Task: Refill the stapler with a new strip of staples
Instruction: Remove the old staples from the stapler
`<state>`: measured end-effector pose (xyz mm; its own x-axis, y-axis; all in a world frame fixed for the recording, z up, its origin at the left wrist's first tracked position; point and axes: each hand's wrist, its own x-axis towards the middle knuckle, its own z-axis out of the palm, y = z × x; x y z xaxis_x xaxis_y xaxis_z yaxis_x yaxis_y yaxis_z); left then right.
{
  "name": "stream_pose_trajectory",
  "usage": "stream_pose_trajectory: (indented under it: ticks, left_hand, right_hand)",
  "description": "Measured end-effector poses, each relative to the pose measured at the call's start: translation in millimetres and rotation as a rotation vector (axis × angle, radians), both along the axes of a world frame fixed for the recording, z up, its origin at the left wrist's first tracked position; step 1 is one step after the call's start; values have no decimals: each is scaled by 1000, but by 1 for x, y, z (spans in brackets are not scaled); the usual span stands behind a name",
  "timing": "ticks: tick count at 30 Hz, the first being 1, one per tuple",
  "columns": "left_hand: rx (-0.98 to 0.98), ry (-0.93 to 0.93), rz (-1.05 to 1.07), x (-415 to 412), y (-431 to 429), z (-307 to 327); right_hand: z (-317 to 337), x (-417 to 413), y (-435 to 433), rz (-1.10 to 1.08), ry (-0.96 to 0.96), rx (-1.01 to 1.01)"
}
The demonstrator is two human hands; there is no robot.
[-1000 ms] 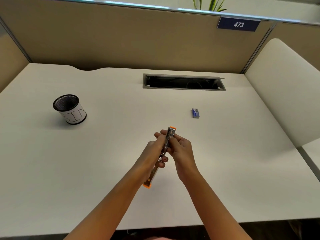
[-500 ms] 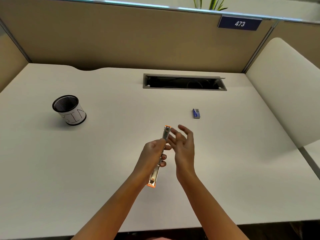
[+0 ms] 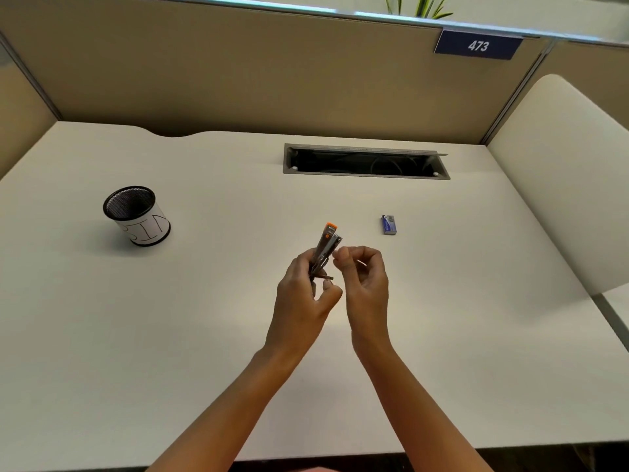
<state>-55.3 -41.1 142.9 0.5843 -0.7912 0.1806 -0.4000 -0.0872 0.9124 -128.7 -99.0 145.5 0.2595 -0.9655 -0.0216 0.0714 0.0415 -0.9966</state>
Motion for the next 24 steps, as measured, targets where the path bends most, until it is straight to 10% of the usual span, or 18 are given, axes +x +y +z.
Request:
stream_pose_trajectory:
  ticks: [24]
  left_hand:
    - [182,-548,-13,15,-8,-20]
  right_hand:
    - [5,6,-10,18,-185,263]
